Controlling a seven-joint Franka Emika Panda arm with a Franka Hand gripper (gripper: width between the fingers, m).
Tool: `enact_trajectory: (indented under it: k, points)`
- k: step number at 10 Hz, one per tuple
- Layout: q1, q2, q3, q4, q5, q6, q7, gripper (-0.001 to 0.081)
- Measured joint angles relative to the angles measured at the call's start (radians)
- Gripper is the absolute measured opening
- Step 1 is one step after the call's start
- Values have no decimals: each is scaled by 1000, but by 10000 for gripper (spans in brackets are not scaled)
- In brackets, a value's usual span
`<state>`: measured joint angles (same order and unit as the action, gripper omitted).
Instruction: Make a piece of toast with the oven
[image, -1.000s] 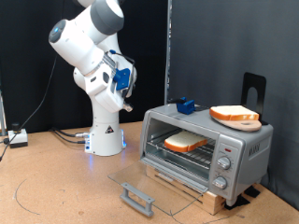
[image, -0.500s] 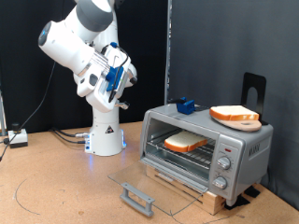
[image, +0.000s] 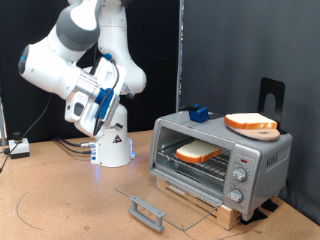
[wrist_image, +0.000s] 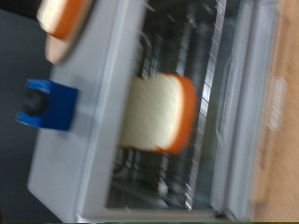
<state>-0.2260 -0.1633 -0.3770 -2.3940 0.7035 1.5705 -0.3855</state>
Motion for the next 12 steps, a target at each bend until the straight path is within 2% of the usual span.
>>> enact_trajectory:
  k: [1, 2, 5, 8, 10, 11, 12]
  points:
    - [-1, 43, 1, 30, -29, 2, 17, 804]
    - [-1, 41, 1, 28, -16, 1, 7, 804]
    - [-2, 77, -18, 50, 4, -82, -39, 804]
    - [-19, 220, -40, 147, 2, -148, -24, 804]
    - [-26, 304, -42, 204, -48, -123, -55, 804]
    - [-27, 336, -42, 231, -63, -111, -73, 804]
    - [-27, 336, -42, 228, -54, -116, -73, 804]
